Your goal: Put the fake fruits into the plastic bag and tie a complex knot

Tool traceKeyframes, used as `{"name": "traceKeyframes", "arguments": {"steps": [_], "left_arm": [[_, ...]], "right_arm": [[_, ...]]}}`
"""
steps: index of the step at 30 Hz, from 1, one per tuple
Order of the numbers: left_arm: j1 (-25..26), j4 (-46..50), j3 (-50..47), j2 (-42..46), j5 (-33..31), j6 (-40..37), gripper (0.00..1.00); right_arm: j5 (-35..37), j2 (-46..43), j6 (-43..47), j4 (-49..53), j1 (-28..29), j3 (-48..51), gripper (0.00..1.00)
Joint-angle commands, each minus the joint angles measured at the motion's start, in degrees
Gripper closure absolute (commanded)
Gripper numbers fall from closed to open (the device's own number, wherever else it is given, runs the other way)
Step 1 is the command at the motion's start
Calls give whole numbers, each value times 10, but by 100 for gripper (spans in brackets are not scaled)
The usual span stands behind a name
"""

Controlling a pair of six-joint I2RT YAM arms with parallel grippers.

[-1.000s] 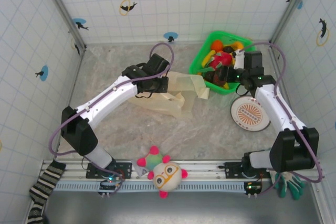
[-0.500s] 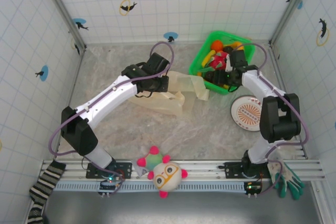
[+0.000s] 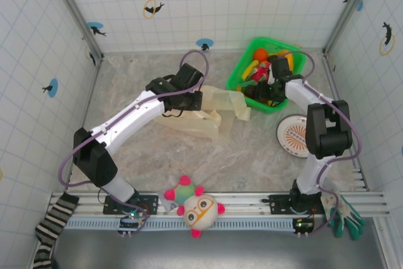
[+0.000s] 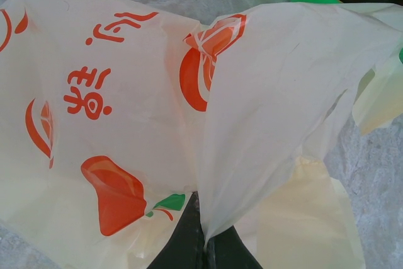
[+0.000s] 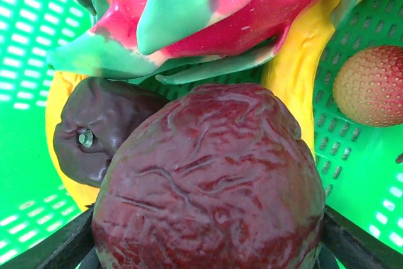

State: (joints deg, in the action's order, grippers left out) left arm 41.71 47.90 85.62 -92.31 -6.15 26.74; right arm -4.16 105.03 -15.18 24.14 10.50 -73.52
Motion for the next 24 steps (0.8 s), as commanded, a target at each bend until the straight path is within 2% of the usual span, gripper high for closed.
{"name": "traceKeyframes", "arguments": {"steps": [1, 5, 11, 15, 17, 20, 24], "left_arm": [[-1, 4, 17, -7, 7, -17, 100], [-1, -3, 14, -6, 21, -18, 100], [-1, -7, 8, -3, 19, -18, 100], [-1, -6, 5, -4, 17, -20, 100], [-1, -4, 6, -7, 15, -21, 100], [-1, 1, 5, -9, 11, -21, 100], [-1, 3, 2, -8, 12, -21, 100]], "right_arm": [[14, -52, 2, -19, 4, 5, 39], [27, -125, 13, -26, 4, 40, 39], [-23, -291, 24, -61, 13, 145, 39], [-97, -418, 10, -149, 60, 257, 39], [-103, -459, -16, -211, 98, 310, 40], [-102, -473, -77, -319, 166, 370, 40], [-40, -408, -112, -439, 248, 396, 41]]}}
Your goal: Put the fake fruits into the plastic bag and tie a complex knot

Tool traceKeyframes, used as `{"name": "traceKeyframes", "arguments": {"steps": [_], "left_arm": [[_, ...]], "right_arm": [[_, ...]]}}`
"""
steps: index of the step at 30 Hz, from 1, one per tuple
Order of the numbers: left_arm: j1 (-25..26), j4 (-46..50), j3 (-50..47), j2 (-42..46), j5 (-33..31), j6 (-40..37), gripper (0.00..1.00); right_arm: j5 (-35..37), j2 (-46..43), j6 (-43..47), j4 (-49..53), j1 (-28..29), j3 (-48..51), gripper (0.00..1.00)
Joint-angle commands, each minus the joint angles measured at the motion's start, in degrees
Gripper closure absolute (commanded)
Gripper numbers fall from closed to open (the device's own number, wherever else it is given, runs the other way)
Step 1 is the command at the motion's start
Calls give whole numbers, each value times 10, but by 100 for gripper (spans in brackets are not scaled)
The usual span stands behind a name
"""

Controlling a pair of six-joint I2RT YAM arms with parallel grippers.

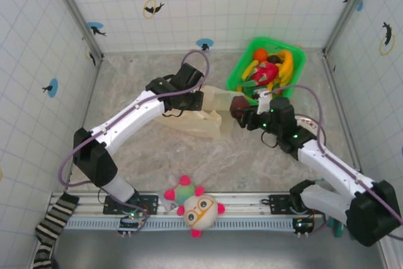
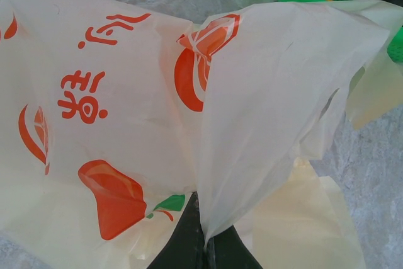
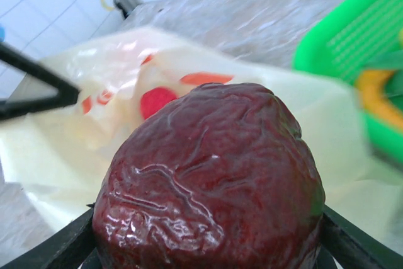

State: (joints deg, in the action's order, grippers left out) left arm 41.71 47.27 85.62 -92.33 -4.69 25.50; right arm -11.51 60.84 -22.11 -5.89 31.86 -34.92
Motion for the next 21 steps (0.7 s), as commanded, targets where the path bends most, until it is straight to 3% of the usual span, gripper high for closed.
{"name": "traceKeyframes", "arguments": {"steps": [1, 7, 14, 21], "left_arm": [[-1, 9, 1, -7, -1, -8, 100], [-1, 11, -4, -1, 1, -9, 100], [-1, 17, -20, 6, -15, -7, 100], [-1, 21, -21, -1, -26, 2, 100]], "right_arm": [[49, 58, -47, -149, 49, 2, 41], [134, 216, -51, -236, 119, -57, 41], [185, 350, -45, -275, 149, -126, 38], [192, 400, -59, -281, 151, -147, 21]]}}
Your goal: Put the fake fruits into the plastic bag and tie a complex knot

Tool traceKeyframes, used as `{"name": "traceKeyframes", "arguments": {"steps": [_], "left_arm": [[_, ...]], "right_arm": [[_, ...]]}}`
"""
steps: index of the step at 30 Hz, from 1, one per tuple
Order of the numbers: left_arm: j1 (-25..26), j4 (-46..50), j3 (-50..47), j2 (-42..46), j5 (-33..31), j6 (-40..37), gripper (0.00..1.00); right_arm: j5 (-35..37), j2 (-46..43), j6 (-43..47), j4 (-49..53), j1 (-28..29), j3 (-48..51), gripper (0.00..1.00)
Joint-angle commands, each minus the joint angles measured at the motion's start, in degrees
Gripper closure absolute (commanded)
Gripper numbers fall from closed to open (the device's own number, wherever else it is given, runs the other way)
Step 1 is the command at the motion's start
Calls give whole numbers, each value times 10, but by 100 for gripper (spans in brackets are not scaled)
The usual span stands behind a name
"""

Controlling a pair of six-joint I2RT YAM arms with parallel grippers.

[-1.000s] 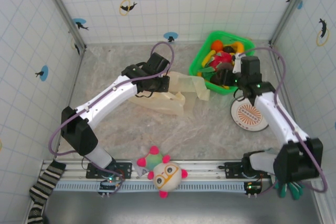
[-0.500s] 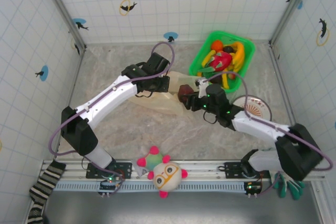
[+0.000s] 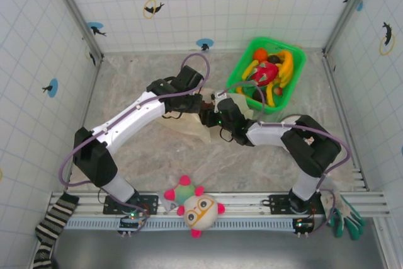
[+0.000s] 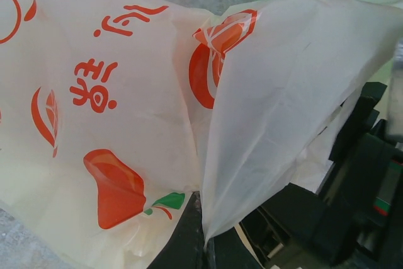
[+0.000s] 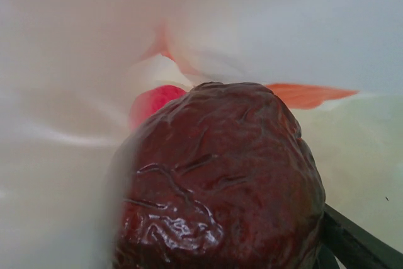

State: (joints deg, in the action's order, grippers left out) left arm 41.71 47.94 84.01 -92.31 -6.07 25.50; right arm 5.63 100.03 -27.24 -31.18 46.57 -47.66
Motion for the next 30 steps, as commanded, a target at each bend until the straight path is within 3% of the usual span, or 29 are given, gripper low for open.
{"name": "traceKeyframes", "arguments": {"steps": [1, 9, 24, 30], "left_arm": [[-1, 14, -4, -1, -12, 3, 100], [-1, 12, 1, -11, -14, 5, 100], [-1, 18, -2, -20, -26, 2, 100], [-1, 19, 2, -20, -27, 1, 100]], "right_arm": [[22, 7, -6, -24, 5, -19, 19], [31, -26, 14, 15, 5, 3, 4], [45, -159, 12, 54, 10, 109, 8], [60, -261, 34, 170, 9, 113, 7]]}}
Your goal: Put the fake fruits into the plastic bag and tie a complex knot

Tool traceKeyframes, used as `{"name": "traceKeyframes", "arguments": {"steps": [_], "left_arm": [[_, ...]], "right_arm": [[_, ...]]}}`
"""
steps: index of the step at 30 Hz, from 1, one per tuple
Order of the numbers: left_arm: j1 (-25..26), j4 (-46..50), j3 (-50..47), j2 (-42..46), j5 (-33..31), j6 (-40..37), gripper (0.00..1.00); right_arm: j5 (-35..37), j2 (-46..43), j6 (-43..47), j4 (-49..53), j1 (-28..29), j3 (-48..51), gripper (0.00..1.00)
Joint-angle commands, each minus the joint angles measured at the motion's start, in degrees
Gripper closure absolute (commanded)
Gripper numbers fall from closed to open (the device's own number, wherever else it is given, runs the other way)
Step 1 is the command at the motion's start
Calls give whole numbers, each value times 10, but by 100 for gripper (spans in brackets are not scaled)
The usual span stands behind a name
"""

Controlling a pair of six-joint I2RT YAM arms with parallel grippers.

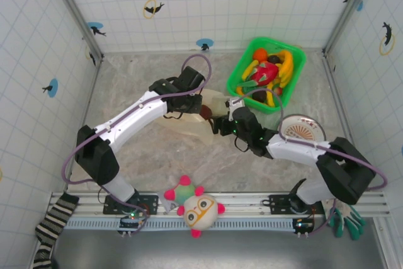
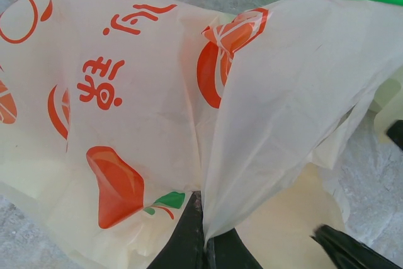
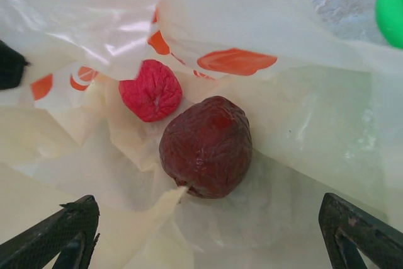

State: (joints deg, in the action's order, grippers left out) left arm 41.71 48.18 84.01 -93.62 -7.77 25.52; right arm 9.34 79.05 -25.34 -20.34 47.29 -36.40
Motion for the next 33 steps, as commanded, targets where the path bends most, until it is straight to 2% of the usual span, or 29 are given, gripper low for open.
{"name": "traceKeyframes", "arguments": {"steps": [1, 4, 8, 12, 17, 20, 25, 30, 33], "left_arm": [[-1, 16, 2, -6, -12, 0, 100], [-1, 18, 1, -3, -16, -4, 100], [-1, 24, -1, 2, -26, -4, 100], [-1, 27, -3, 7, -28, -4, 100], [-1, 35, -3, 16, -33, -2, 100], [-1, 32, -7, 22, -19, -1, 100], [-1, 4, -22, 35, 13, -1, 100], [-1, 11, -18, 37, 7, -5, 100], [-1, 11, -20, 40, 5, -5, 100]], "right_arm": [[34, -75, 19, 96, -3, -6, 7], [36, -126, 37, 187, -40, -30, 6], [17, -151, 36, 281, -131, -70, 7], [14, -134, 41, 296, -198, -102, 6], [-17, -44, 58, 343, -264, -184, 6], [-27, 25, 75, 379, -292, -238, 10], [-39, 126, 93, 400, -319, -296, 15], [-109, 214, 88, 429, -342, -348, 19], [-106, 244, 88, 435, -344, -361, 19]]}}
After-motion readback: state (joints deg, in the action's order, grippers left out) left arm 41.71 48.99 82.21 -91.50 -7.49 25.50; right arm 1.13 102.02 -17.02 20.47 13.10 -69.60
